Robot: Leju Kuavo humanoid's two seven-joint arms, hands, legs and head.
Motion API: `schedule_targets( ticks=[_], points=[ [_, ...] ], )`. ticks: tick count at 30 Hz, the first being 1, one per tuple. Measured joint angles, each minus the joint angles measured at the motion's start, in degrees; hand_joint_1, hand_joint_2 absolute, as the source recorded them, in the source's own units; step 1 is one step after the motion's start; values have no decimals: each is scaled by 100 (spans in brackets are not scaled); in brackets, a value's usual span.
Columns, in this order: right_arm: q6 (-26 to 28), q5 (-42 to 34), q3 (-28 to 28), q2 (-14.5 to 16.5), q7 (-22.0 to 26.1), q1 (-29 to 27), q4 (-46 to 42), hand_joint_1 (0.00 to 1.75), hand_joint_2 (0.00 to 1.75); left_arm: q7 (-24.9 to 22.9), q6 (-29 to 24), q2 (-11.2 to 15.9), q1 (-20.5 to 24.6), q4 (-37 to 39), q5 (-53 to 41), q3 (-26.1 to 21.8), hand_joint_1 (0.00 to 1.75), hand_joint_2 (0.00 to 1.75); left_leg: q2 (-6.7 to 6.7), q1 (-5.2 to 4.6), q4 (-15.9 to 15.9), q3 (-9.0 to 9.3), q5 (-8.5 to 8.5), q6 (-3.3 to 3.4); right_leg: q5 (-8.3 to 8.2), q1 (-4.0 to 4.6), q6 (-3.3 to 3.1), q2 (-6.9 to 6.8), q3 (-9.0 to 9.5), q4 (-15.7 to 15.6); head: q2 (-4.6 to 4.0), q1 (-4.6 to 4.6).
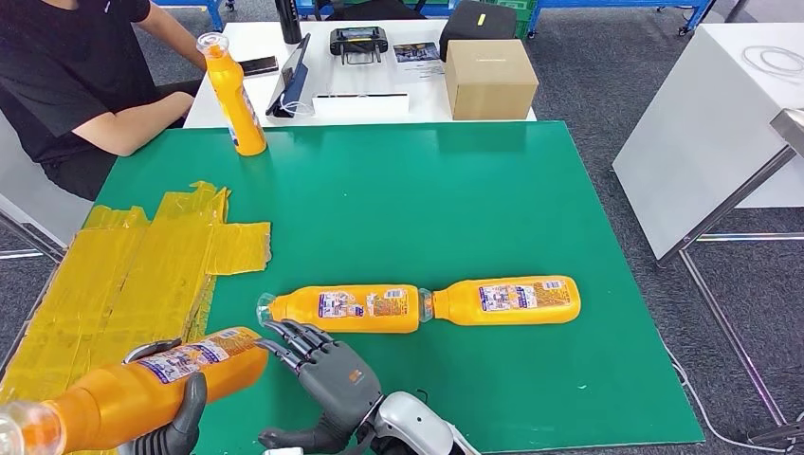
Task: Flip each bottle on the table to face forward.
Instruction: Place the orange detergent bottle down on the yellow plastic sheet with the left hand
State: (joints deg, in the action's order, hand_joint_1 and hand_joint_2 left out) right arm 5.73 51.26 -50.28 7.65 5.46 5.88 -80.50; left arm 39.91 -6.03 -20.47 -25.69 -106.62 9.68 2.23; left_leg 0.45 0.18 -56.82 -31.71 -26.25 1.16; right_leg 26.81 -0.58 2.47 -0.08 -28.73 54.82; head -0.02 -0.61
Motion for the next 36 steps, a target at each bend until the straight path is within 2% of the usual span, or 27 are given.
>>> schedule_targets(
  ticks=[23, 25, 26, 28, 30, 32, 34, 35, 36],
  points=[
    [1, 0, 7, 0, 0, -4, -9, 0, 0, 0, 0, 1, 0, -2, 0, 0, 175, 175, 0, 0, 0, 0, 0, 0, 0, 0, 0, 0, 0, 0, 0, 0],
    [56, -6, 10, -7, -20, -3, -17, 0, 0, -133, -145, 13, 14, 10, -138, -3, 175, 175, -1, 0, 0, 1, 0, 0, 0, -1, 0, 0, -7, -1, 0, 0],
    [126, -37, 19, -27, -58, 0, -50, 0, 0, -385, -412, 59, 60, 74, -401, -15, 175, 175, -3, -1, 0, 3, 0, 0, 1, -1, 0, -2, -18, -1, 0, 0],
    [231, -174, 84, -125, -138, -2, -242, 0, 0, -1342, -1395, 251, 262, 422, -1582, -75, 175, 175, -9, -1, 1, 11, -1, -1, 2, -2, -1, -6, -33, -2, 0, 1],
    [158, -306, 221, -284, -148, -47, -536, 0, 0, -2261, -2424, 475, 494, 946, -3783, -217, 175, 175, -5, 1, 1, 15, -1, -2, 1, 0, -2, -3, -8, -1, 0, 0],
    [58, -338, 360, -418, -122, -117, -743, 0, 0, -2433, -2849, 611, 641, 1374, -6627, -383, 175, 175, -3, 1, 1, 14, 2, -2, -2, 0, -1, -2, 15, 1, 0, -2],
    [35, -320, 430, -487, -107, -154, -867, 0, 0, -2264, -2852, 689, 715, 1680, -9259, -504, 175, 175, -2, -1, 1, 13, 3, -1, -2, -2, 0, 0, 18, 2, 0, 0],
    [33, -305, 442, -507, -100, -169, -921, 0, 0, -2227, -2834, 713, 716, 1784, -10031, -543, 175, 175, 6, -1, 1, 11, 3, -1, -3, -1, 0, 6, 14, 3, 0, 4],
    [32, -295, 451, -524, -96, -189, -958, 0, 0, -2218, -2821, 728, 716, 1860, -10377, -578, 175, 175, 12, -1, 1, 9, 3, -1, -4, -2, 1, 12, 10, 3, 0, 5]
  ],
)
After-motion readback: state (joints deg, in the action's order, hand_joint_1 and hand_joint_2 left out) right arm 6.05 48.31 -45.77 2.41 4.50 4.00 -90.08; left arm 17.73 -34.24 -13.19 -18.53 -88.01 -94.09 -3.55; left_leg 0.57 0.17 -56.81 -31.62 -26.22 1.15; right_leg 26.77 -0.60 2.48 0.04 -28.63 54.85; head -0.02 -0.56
